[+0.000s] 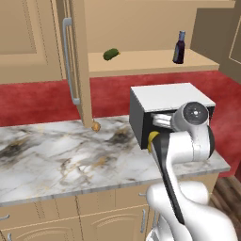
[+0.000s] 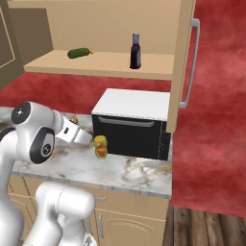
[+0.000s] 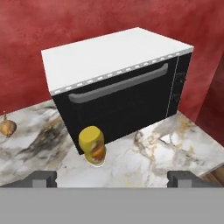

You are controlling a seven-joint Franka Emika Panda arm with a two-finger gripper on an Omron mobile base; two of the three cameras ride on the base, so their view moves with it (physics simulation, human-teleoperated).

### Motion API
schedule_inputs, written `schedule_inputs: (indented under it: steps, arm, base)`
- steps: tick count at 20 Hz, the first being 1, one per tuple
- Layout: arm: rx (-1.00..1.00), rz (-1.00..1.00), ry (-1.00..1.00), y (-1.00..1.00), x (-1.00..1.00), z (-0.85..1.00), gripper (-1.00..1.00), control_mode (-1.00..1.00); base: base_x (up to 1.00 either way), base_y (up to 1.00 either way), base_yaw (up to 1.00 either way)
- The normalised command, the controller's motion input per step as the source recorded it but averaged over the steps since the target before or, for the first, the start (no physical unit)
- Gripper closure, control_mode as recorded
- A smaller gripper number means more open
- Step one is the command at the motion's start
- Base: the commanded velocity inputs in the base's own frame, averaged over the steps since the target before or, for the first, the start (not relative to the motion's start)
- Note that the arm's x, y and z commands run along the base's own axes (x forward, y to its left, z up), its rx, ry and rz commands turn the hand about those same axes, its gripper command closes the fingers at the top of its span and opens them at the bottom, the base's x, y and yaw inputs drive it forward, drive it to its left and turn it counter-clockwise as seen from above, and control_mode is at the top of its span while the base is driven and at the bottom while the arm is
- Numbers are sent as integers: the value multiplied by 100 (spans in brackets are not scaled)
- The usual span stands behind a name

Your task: Pick the condiment bottle and mustard from the counter and place them in the cabinet.

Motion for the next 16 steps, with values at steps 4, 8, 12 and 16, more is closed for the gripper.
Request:
schedule_inputs:
  steps: [4, 8, 12, 16]
  arm:
    - [0, -17, 0, 17, -11, -9, -100, -100]
    - [-2, -2, 0, 7, 0, -7, -100, -100]
    - [-3, 0, -1, 4, 0, -23, -100, -100]
    - [-6, 0, 0, 16, 0, -38, -100, -100]
  base:
    - [0, 0, 0]
    - [0, 0, 0]
    - [0, 0, 0]
    - [0, 0, 0]
